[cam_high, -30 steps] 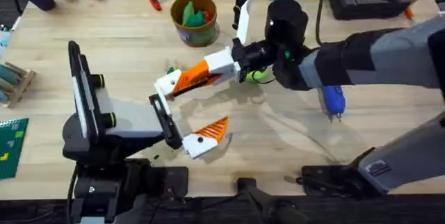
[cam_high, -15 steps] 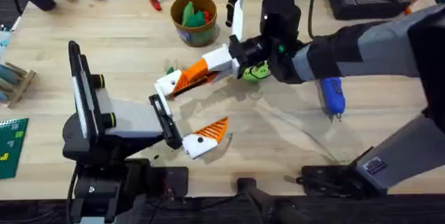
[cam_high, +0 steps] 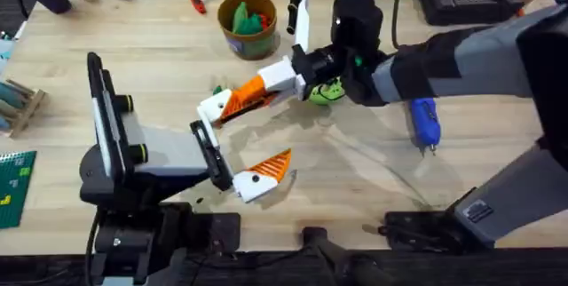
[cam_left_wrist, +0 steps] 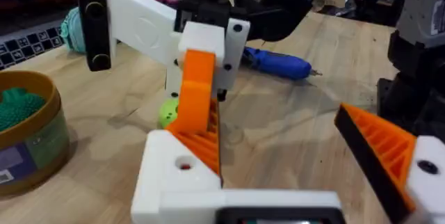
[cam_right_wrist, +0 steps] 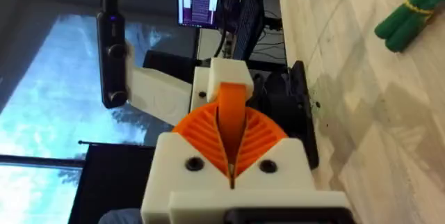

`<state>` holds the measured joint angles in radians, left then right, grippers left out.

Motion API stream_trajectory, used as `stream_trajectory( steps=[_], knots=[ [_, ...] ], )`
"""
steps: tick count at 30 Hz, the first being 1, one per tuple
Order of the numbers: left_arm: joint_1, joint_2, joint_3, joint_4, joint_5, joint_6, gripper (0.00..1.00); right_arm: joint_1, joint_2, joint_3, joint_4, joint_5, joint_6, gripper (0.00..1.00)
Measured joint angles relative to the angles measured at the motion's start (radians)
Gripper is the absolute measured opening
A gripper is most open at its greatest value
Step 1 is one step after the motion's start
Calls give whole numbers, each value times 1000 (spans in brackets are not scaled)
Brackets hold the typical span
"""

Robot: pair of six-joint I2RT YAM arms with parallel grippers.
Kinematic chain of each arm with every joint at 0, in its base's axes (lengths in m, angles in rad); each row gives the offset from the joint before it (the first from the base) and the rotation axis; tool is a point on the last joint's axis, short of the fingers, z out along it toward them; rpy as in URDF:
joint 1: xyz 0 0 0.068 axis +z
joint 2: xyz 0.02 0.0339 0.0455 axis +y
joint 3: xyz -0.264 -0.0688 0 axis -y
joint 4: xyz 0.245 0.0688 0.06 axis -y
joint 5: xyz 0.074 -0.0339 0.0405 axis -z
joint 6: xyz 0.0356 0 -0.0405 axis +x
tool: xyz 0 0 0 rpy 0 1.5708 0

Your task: Pick up the gripper from the table and insert it into the empty holder that is missing its gripper. Then pick up a screw, insert it into the mounting hole, and use the screwdriver to tighten it. Finally, clean up the table by picking up the vegetable and placing it into the bucket.

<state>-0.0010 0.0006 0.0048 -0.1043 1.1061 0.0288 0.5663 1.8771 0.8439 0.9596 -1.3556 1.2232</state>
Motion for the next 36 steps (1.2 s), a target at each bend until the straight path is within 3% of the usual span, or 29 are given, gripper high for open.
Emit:
stream_trajectory(
  steps=[30, 31, 32, 36],
  knots=[
    [6, 0, 0, 0, -3, -3, 986, 3, 19, 20, -2, -7, 0, 8],
    [6, 0, 0, 0, -3, -2, 986, 3, 19, 20, -3, -7, 3, 34],
    [6, 0, 0, 0, -2, -2, 986, 4, 19, 20, -5, -6, 3, 151],
    [2, 0, 0, -1, 8, 1, 986, 39, 25, 20, -6, -8, 3, 724]
  ],
)
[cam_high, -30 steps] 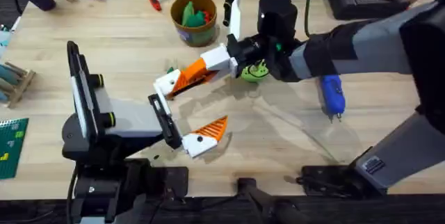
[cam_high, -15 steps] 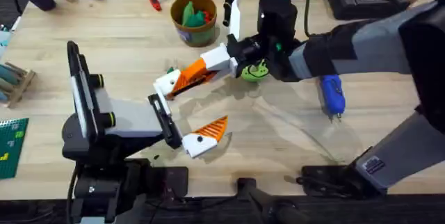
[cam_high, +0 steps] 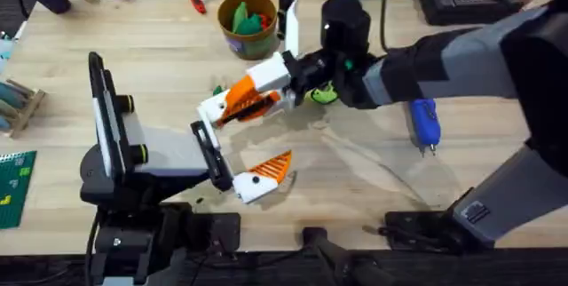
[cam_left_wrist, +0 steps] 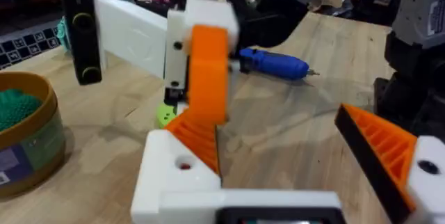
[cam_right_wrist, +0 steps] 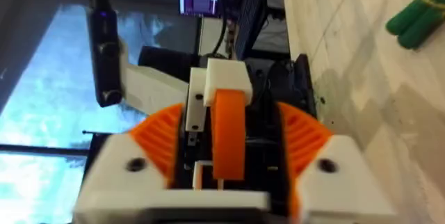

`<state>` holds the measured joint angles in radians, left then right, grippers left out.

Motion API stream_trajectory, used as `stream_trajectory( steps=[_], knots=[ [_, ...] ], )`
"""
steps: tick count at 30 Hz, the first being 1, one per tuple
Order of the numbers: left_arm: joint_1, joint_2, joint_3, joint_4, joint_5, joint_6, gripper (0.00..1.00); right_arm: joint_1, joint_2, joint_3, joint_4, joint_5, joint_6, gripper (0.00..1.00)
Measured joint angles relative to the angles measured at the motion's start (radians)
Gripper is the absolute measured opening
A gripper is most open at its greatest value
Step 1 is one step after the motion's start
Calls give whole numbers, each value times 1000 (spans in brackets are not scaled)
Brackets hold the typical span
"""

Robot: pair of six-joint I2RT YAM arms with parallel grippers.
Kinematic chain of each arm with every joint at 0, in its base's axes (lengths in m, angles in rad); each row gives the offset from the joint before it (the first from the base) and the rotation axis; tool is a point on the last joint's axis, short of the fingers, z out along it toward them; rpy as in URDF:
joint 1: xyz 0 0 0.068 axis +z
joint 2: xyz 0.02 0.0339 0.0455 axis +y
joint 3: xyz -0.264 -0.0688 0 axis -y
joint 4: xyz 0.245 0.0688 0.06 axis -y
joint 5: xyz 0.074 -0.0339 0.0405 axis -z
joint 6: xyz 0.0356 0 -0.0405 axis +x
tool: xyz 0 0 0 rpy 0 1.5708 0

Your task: Pick up the gripper from the table and insert it into the empty holder that is missing its gripper. Then pick up a screw, insert it into the mounting hole, and use the screwdriver to tighten it. Finally, clean up the table by picking up the vegetable and placing it into the bucket.

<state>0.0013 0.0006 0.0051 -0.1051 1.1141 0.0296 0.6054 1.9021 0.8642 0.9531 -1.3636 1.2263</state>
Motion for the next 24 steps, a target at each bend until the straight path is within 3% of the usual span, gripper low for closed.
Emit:
stream_trajectory(
  steps=[1, 2, 19, 23, 24],
  knots=[
    [0, 0, 0, 0, 0, 0, 986, 9, 1, 0, 0, -1, -1, 841],
    [0, 0, 0, 0, 1, 0, 986, 14, 1, 0, -1, -3, -1, 877],
    [0, 0, 0, 0, 5, 0, 986, -6, -21, 0, -27, -7, -47, 894],
    [0, 0, 0, 0, 5, 0, 986, -55, -123, 2, -166, -9, -120, 896],
    [0, 0, 0, 0, 5, 0, 986, -97, -206, 6, -350, -3, -218, 896]
  ],
)
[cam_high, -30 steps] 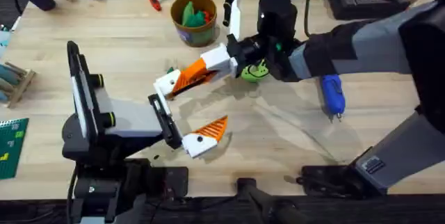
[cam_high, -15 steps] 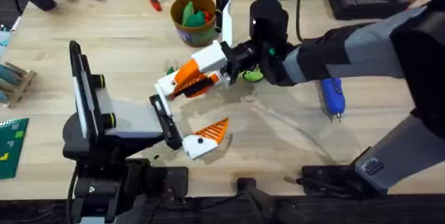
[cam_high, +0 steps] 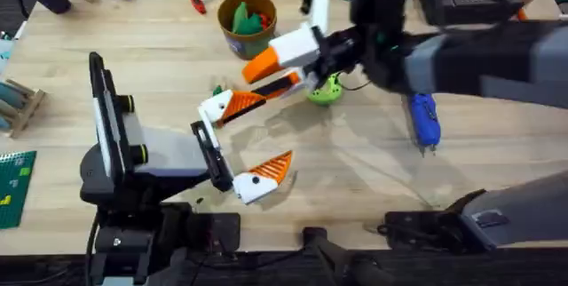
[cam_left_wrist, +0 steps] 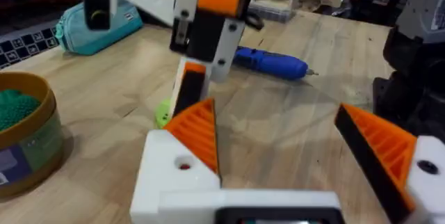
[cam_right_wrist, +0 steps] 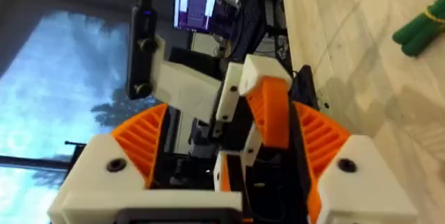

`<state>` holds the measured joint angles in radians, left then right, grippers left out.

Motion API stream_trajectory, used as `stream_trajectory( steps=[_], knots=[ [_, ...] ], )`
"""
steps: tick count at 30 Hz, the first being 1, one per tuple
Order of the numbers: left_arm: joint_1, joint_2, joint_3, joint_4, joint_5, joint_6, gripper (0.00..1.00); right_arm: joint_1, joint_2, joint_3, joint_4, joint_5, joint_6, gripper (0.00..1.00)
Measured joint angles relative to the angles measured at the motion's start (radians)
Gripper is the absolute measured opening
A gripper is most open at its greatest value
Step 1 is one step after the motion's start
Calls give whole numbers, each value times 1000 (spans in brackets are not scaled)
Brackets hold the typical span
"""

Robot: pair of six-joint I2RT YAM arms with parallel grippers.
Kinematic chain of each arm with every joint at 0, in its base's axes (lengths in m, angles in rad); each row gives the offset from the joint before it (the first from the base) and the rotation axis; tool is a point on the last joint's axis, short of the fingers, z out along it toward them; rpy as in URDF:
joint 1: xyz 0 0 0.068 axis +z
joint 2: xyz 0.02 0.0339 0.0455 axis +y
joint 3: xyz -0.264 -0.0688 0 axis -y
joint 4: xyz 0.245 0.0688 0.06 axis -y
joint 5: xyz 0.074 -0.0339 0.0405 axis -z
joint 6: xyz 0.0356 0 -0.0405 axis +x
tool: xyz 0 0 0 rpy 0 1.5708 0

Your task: Pick up the gripper from the table and insert it into the empty holder that is missing its gripper. Then pick up a screw, insert it into the mounting hole, and use the screwdriver to tighten it. Finally, clean up the table by picking up the vegetable and placing it into the bucket.

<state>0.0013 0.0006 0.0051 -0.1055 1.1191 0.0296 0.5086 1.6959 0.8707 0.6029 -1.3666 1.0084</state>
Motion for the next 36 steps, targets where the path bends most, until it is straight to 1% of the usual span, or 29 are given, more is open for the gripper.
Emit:
stream_trajectory(
  steps=[2, 7, 10, 13, 17, 19, 22, 24, 27, 28, 32, 36],
  knots=[
    [0, 0, 0, 0, 2, 0, 986, -31, -51, 5, -164, 20, -85, 897],
    [0, 0, 0, -1, 6, 0, 987, -116, -149, 22, -501, 91, -303, 896],
    [0, 0, 0, -2, 7, 0, 986, -175, -195, 63, -695, 147, -425, 896],
    [0, 0, 0, -2, 7, 0, 986, -222, -228, 137, -893, 216, -540, 896],
    [0, 0, 0, -2, 8, 1, 986, -254, -257, 276, -1206, 382, -708, 896],
    [0, 0, 0, -2, 7, 0, 986, -253, -261, 361, -1369, 498, -788, 896],
    [0, 0, 0, -2, 7, 0, 986, -239, -261, 484, -1532, 679, -878, 897],
    [0, 0, 0, -2, 8, 0, 986, -223, -263, 554, -1589, 796, -917, 898],
    [0, 0, 0, -2, 8, 0, 986, -201, -266, 625, -1651, 945, -953, 898],
    [0, 0, 0, -2, 7, 0, 986, -181, -268, 658, -1701, 1086, -975, 898],
    [0, 0, 0, -2, 8, 0, 986, -178, -268, 658, -1726, 1165, -985, 898],
    [0, 0, 0, -2, 8, 0, 986, -178, -267, 658, -1734, 1201, -988, 898]
  ],
)
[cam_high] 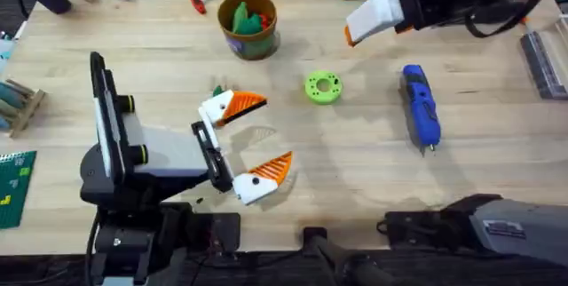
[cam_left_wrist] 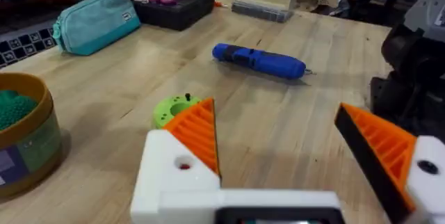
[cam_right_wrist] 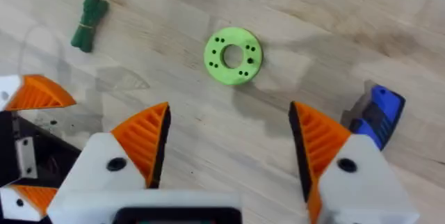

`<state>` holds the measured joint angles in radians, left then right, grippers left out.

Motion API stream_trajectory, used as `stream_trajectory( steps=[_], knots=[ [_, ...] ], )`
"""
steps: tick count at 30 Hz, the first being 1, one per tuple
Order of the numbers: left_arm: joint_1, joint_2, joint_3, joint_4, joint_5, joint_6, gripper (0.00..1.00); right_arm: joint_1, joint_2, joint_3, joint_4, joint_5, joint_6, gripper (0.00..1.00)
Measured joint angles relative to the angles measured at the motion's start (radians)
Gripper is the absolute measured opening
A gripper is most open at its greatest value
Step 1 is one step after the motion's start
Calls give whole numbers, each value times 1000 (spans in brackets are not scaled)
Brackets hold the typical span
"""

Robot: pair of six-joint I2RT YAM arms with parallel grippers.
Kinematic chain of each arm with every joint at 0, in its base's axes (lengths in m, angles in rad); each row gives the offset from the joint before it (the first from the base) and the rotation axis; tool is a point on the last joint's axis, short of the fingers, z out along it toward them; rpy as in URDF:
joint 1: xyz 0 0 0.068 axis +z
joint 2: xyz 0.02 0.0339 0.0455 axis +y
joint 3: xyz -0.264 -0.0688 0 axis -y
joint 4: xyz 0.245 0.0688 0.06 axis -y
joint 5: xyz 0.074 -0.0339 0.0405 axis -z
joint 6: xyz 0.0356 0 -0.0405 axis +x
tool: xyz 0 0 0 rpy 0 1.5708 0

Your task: Pick up the gripper from the table and insert it into the empty holder that is missing its gripper. Then pick up a screw, insert it into the mounting hole, and use the screwdriver to tighten it. Finally, clean up the table by picking up the vegetable and placing it into the bucket.

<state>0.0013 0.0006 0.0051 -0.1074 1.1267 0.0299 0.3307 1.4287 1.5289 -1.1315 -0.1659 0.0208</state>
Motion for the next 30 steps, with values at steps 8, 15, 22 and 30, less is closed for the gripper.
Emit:
stream_trajectory(
  steps=[8, 15, 22, 30],
  knots=[
    [0, 0, 0, 0, 0, 0, 986, 55, 62, 0, -5, 105, -3, 899],
    [0, 0, 0, 0, 0, 0, 986, 130, 172, 0, -2, 212, -7, 896],
    [0, 0, 0, 0, 0, 0, 986, 156, 236, -7, 49, 229, 28, 882],
    [0, 0, 0, 0, 0, 0, 986, 158, 248, -77, 92, 233, 129, 815]
  ],
)
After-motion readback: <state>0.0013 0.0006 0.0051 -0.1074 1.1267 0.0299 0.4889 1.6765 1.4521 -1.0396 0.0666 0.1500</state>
